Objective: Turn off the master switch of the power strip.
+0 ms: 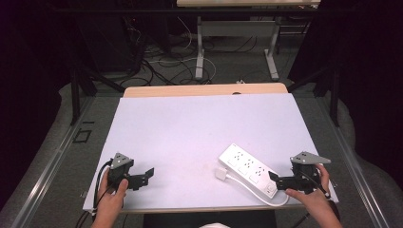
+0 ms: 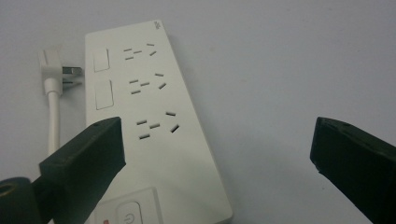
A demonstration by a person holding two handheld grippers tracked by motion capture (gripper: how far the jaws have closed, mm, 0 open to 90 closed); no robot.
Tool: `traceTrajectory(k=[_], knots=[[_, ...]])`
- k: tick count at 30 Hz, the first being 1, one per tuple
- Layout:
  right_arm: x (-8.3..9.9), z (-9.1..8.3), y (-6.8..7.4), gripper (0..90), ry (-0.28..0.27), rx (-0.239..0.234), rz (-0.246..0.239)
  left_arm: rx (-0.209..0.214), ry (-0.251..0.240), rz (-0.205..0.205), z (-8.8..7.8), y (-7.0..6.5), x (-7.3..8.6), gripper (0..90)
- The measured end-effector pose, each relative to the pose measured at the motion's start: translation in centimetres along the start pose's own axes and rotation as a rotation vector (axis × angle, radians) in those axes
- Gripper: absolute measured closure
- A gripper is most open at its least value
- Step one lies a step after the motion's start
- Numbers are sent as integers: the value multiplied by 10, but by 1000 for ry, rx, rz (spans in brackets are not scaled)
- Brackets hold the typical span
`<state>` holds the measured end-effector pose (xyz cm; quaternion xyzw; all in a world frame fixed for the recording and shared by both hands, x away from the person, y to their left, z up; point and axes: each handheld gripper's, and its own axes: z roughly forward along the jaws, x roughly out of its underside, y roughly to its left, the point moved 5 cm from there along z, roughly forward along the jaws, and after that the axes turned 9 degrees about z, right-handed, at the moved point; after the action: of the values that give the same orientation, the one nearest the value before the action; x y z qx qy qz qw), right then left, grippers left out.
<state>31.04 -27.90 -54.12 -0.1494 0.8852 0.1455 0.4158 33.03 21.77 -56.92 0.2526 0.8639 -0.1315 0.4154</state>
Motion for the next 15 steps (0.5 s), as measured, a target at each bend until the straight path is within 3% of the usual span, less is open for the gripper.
traceTrajectory(k=[4,15], knots=[[-1,-1,1,57,6,7,-16,-1,1,-1,0,0,0,96],[3,-3,-1,155,45,-2,11,1,3,-5,0,0,0,98]])
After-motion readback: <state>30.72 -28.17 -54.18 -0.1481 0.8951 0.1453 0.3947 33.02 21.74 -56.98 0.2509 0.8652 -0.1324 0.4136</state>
